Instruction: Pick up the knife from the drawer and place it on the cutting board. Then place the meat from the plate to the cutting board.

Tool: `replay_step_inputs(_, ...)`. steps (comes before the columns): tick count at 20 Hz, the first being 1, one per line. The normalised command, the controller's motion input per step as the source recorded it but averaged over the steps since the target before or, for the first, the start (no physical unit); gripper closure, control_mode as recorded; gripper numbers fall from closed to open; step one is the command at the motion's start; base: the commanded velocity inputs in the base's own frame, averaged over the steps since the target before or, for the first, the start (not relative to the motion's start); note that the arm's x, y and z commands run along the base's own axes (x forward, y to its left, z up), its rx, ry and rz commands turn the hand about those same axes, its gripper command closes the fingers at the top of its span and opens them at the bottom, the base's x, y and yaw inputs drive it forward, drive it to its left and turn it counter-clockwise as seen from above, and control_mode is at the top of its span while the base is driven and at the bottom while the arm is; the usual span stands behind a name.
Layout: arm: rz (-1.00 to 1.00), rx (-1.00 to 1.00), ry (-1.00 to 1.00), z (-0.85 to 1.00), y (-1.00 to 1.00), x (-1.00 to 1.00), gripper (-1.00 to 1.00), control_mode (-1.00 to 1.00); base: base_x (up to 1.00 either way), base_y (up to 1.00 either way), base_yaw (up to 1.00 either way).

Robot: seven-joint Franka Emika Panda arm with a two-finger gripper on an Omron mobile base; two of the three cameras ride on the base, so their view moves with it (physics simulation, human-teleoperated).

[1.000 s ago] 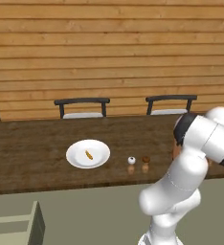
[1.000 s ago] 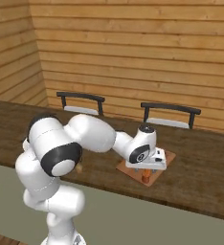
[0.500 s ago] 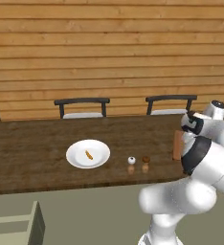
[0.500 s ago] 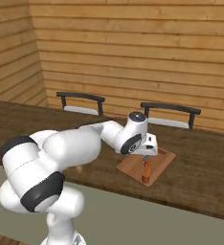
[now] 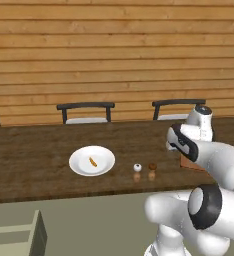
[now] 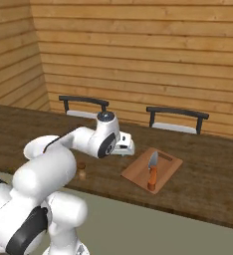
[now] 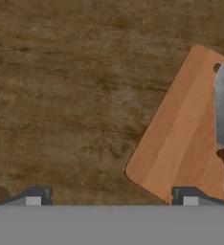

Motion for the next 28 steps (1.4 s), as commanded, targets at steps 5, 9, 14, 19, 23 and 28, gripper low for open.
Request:
replay_step_inputs(5, 0.00, 0.00, 0.00, 0.00, 1.00, 0.00, -1.00, -1.00, 0.00, 0.00, 0.00)
replay_step_inputs(9, 0.00, 0.00, 0.00, 0.00, 1.00, 0.00, -1.00, -1.00, 0.00, 0.00, 0.00)
replay_step_inputs(14, 0.00, 0.00, 0.00, 0.00, 1.00, 0.14, -1.00, -1.00, 0.00, 0.00, 0.00)
replay_step_inputs(19, 0.00, 0.00, 0.00, 0.00, 1.00, 0.26, -1.00, -1.00, 0.00, 0.00, 0.00)
replay_step_inputs(23, 0.00, 0.00, 0.00, 0.00, 1.00, 0.31, -1.00, -1.00, 0.00, 0.00, 0.00)
replay_step_inputs(28, 0.00, 0.00, 0.00, 0.00, 0.83, 0.28, -1.00, -1.00, 0.00, 0.00, 0.00)
